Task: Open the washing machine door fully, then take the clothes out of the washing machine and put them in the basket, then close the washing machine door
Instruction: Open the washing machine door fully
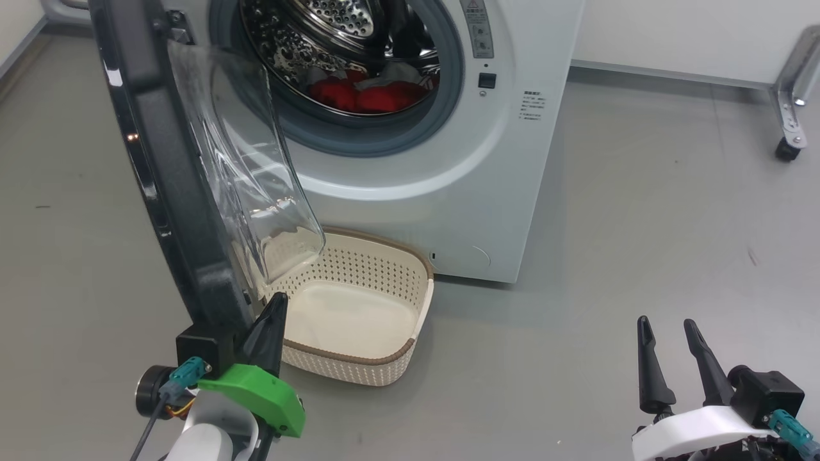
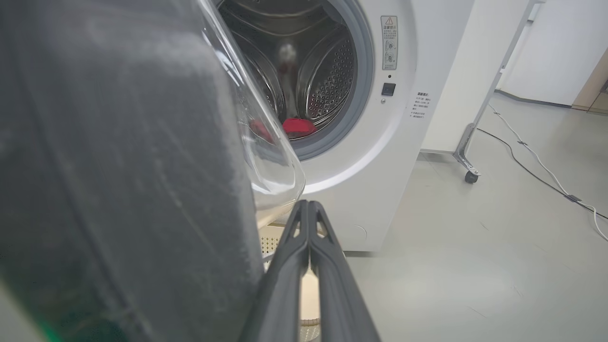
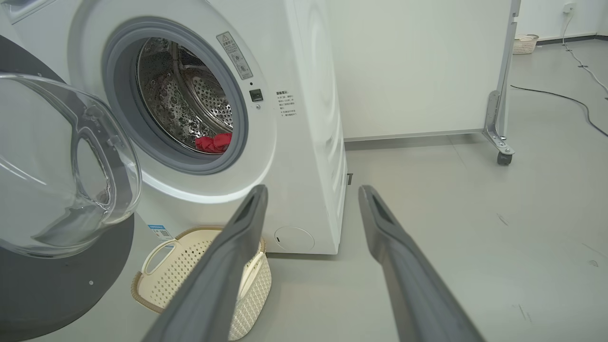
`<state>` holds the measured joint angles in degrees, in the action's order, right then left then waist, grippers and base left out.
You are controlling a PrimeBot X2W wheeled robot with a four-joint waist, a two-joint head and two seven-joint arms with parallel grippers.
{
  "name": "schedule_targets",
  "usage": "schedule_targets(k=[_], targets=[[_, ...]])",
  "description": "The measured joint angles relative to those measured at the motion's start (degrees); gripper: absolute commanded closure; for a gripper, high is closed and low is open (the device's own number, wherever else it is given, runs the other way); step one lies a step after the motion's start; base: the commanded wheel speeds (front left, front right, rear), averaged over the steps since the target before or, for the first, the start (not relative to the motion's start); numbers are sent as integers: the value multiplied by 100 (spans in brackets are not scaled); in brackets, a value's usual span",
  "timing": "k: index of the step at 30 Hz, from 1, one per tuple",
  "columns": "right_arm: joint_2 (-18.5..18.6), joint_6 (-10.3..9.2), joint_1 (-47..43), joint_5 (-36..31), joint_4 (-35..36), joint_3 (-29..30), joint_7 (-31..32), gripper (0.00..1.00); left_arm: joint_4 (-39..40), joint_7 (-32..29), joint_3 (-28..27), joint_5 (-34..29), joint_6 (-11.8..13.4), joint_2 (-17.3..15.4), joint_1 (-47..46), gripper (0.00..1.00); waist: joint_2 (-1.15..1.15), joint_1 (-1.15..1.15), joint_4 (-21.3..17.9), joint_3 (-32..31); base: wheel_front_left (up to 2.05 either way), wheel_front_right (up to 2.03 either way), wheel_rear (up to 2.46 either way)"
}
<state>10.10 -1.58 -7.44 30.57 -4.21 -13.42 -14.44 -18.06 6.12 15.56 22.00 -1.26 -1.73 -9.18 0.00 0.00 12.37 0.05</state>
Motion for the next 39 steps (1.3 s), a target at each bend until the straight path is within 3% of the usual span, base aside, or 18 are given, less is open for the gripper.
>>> schedule_targets(k=[17, 39], targets=[[23, 62, 16, -163, 21, -101, 0, 0, 1, 261, -669, 210, 321, -144, -23, 100, 0, 0, 657, 351, 0, 0, 0], [449, 94, 579, -360, 235, -41, 263, 0, -32, 655, -2537, 1143, 609, -650, -408, 100, 0, 0, 675, 1470, 0, 0, 0]])
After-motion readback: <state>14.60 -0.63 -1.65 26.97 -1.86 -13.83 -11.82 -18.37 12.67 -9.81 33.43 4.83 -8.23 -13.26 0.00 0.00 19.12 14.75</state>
